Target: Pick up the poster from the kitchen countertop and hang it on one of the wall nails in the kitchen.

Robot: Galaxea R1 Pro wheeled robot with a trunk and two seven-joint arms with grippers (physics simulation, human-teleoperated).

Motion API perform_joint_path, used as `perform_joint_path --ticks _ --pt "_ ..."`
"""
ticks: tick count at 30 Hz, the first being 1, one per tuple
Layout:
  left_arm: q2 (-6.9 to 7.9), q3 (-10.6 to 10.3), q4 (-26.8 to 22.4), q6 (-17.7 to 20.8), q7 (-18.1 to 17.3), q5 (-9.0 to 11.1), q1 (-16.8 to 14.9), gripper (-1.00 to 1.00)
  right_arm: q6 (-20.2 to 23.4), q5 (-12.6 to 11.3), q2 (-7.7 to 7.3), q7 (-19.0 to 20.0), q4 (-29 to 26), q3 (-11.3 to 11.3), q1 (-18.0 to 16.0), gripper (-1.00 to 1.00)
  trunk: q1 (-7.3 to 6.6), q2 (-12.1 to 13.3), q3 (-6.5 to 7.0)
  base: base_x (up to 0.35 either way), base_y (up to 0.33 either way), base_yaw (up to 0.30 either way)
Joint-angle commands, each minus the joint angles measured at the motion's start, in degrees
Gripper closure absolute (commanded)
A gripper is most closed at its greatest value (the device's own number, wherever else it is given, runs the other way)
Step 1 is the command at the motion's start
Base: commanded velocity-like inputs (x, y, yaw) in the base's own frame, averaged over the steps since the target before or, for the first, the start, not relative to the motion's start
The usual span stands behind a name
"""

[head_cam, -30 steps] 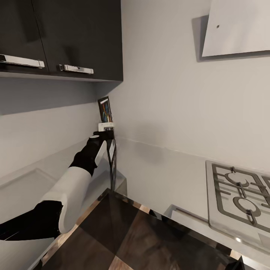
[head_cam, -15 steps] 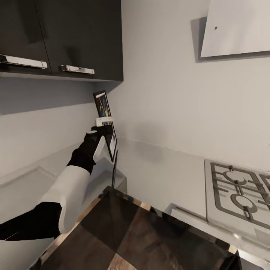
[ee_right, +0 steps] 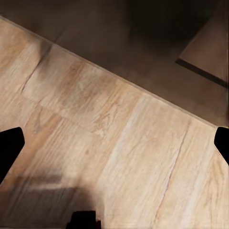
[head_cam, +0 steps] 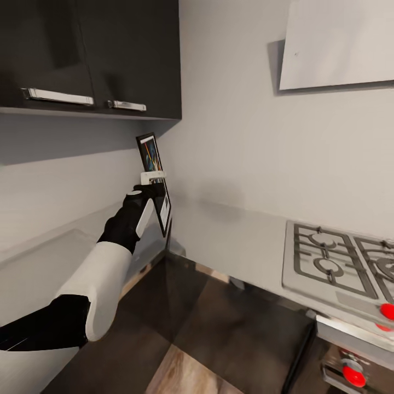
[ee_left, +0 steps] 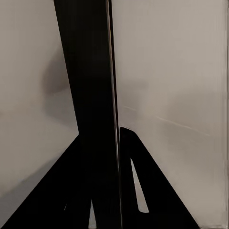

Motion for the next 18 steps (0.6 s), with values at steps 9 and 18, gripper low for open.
perform_joint_path --ticks 9,18 --pt "-0.05 0.09 -0.06 0.3 0.14 -0.07 -0.03 1.0 0.05 0.03 -0.01 0.0 -15.03 0.24 0.02 -1.0 -0.04 -0.04 -0.07 -0.339 0.0 0.0" --pt "-0.05 0.09 -0.08 0.3 0.14 -0.11 -0.03 1.0 24.94 -0.01 0.03 0.13 -44.01 0.31 7.81 -1.0 -0.04 -0.04 -0.07 -0.339 0.0 0.0"
